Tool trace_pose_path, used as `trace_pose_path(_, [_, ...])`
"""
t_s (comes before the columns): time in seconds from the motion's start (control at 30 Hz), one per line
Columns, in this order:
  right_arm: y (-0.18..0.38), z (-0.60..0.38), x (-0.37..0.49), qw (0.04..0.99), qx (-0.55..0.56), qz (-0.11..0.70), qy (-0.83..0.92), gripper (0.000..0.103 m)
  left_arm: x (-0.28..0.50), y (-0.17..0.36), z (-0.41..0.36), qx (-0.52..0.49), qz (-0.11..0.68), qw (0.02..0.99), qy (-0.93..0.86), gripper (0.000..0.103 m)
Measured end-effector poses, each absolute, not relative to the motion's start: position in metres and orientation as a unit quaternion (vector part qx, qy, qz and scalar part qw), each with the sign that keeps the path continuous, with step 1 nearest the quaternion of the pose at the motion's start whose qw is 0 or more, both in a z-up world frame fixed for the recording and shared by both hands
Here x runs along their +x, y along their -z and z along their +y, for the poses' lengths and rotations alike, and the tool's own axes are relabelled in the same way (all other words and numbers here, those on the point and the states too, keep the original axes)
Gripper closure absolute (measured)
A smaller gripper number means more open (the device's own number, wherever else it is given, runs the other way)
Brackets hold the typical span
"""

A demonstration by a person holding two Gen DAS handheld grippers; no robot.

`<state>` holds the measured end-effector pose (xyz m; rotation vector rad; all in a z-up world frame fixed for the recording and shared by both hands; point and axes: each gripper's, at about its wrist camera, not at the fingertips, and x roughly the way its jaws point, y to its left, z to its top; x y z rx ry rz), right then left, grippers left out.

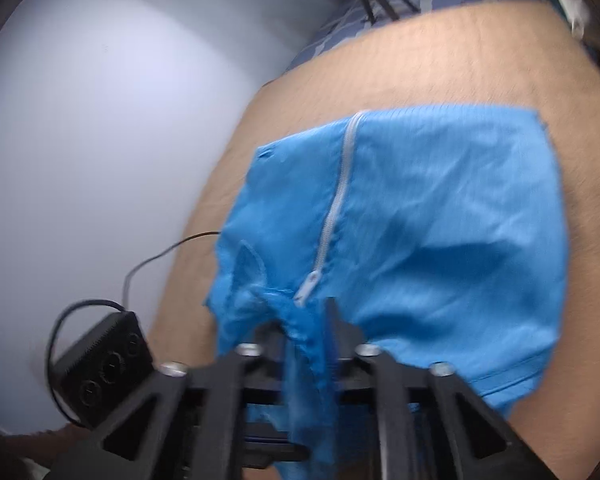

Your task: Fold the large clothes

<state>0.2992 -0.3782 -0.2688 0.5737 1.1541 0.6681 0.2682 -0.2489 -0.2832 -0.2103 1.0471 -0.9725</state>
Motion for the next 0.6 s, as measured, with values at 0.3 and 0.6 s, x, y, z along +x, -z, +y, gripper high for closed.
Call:
trace_pose_path(0.3, [0.240,-0.379,0.265,0.859,0.075,0.484,-0.146,0.075,0.280,0.254,-0.174,-0.135,0.464,0.773,0.411,0.092])
trace_pose_path(0.6, [0.226,-0.360,0.245,0.879,0.088,0.441,-0.159,0.075,0.343,0.266,-0.134,-0.147,0.460,0.818,0.312,0.091])
